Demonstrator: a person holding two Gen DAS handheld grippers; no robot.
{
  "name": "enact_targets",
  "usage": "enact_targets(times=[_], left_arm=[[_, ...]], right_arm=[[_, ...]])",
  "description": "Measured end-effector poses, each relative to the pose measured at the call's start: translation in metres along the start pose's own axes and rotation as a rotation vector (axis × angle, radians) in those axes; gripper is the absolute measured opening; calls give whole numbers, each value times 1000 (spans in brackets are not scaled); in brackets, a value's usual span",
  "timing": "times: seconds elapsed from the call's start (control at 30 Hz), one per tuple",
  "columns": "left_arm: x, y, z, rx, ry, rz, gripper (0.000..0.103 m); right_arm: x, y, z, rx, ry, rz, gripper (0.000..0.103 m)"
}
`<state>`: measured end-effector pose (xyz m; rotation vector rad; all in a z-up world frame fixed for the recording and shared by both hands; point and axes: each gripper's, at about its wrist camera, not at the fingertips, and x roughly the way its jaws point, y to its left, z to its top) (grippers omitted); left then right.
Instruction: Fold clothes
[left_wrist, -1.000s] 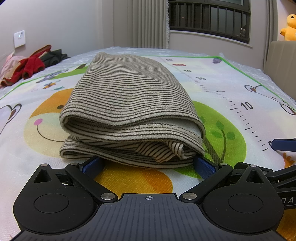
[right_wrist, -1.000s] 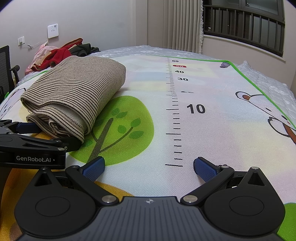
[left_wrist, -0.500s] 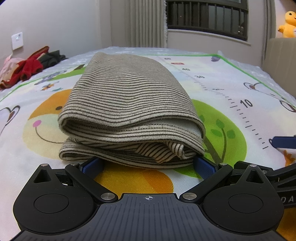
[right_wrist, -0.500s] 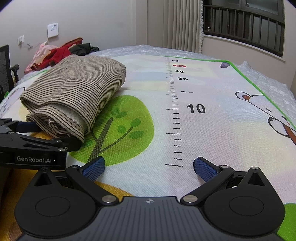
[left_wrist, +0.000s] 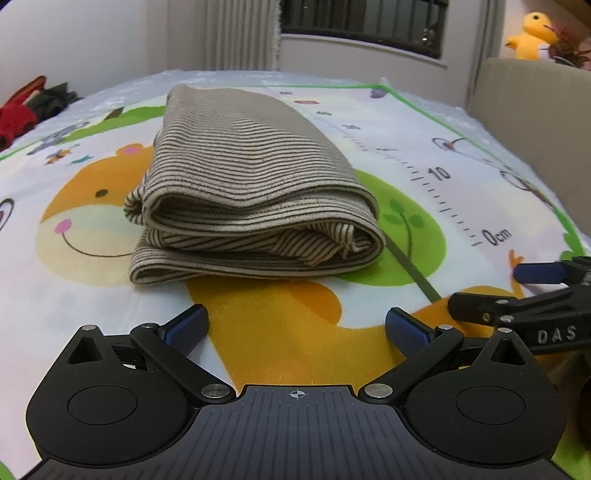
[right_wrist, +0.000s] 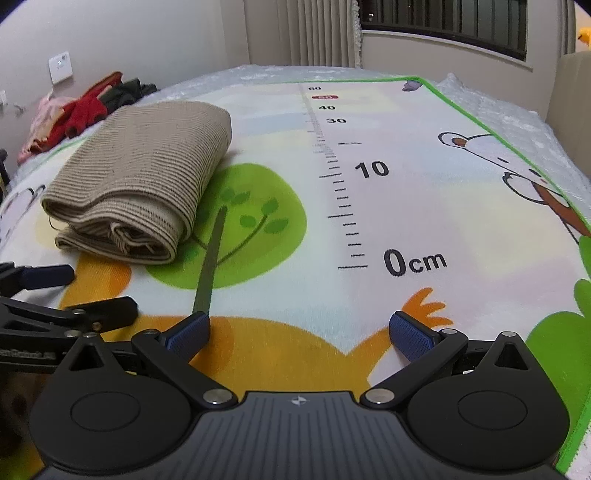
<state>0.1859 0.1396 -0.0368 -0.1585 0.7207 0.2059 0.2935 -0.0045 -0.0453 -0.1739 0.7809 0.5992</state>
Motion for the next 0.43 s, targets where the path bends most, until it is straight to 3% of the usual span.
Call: enact_targets(times=[0.27, 0.43], left_arm=[[-20, 17, -4, -29, -16, -19, 103], [-42, 54, -6, -113, -59, -13, 103]], right_arm=[[-9, 17, -5, 4, -9, -125, 103], [-37, 55, 0, -54, -134, -188, 103]])
